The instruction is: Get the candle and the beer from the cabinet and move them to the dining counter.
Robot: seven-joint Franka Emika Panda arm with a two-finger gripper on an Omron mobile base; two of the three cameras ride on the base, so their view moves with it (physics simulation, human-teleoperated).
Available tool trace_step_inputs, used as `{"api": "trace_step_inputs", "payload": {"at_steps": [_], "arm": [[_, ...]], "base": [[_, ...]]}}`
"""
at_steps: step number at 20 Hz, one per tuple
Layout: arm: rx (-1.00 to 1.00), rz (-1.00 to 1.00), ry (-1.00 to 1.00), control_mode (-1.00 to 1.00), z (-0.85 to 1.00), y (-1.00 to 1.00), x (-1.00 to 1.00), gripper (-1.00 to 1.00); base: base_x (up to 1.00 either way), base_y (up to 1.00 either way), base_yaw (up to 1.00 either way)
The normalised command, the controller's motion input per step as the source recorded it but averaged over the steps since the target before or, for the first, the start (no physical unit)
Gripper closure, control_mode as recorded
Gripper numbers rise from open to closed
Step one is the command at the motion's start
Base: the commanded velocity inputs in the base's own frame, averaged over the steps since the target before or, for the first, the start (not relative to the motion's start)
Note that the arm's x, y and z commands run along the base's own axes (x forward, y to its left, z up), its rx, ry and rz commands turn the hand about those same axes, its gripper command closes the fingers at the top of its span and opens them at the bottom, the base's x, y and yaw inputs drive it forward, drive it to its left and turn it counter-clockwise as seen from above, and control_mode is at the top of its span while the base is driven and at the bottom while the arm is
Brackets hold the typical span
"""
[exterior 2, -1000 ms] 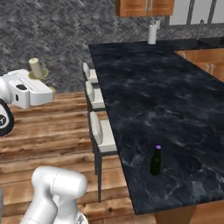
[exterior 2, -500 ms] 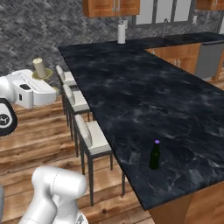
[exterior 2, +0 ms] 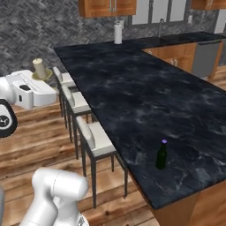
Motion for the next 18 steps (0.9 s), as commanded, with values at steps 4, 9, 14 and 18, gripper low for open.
{"api": "trace_step_inputs", "payload": {"at_steps": [4, 9, 14, 18], "arm": [[0.0, 0.0, 0.0, 1.0, 0.0, 0.0, 0.0, 1.0], [0.0, 0.0, 0.0, 1.0, 0.0, 0.0, 0.0, 1.0], [0.0, 0.0, 0.0, 1.0, 0.0, 0.0, 0.0, 1.0], [0.0, 0.0, 0.0, 1.0, 0.0, 0.0, 0.0, 1.0]], "base": [[0.42, 0.24, -0.49], [0.3, 0.33, -0.49], [0.29, 0.23, -0.26], [0.41, 0.16, -0.15]]}}
